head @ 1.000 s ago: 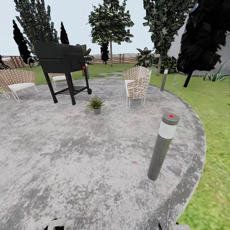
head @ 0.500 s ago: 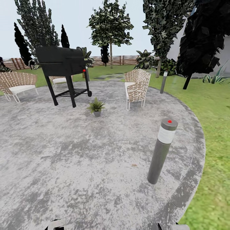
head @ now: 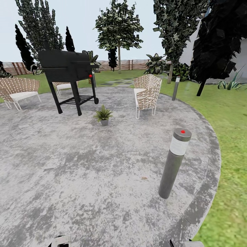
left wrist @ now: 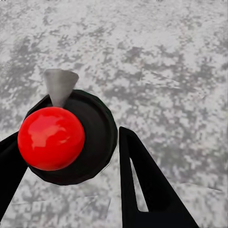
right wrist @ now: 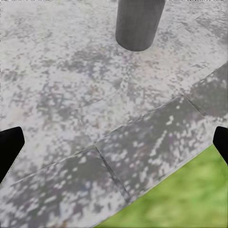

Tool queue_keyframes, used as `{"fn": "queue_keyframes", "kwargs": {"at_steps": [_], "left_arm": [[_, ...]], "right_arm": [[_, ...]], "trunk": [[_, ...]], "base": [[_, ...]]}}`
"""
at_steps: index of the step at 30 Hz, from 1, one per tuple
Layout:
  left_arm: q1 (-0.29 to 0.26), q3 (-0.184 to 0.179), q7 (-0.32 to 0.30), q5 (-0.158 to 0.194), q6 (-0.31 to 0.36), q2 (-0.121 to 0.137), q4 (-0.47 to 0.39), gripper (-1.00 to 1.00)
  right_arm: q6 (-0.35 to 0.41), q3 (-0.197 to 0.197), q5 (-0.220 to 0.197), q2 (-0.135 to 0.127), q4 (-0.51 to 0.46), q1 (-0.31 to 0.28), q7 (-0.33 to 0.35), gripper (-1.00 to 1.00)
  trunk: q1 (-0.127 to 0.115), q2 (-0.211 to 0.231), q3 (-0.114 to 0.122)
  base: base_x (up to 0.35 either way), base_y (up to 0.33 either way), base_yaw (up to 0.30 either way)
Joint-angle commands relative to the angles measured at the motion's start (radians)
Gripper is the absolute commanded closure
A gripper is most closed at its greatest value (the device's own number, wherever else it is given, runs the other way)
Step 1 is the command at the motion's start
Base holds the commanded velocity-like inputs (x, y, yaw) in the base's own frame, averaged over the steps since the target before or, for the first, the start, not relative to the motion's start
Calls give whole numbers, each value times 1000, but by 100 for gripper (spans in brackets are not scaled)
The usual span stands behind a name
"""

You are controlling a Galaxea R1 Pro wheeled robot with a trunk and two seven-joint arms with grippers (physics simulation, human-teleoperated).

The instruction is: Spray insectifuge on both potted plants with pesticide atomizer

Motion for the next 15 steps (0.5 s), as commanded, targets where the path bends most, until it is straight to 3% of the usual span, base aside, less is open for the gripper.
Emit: {"fn": "queue_keyframes", "kwargs": {"at_steps": [1, 15], "left_arm": [[-1, 3, 3, -6, -4, 0, 1, 100], [-1, 2, 2, -6, -4, 0, 2, 100]], "right_arm": [[-3, 1, 1, 0, 1, -1, -1, -100], [-3, 2, 2, 1, 2, -1, 0, -100]], "trunk": [[0, 0, -1], [0, 0, -1]], "base": [[158, 114, 0], [249, 190, 7]]}}
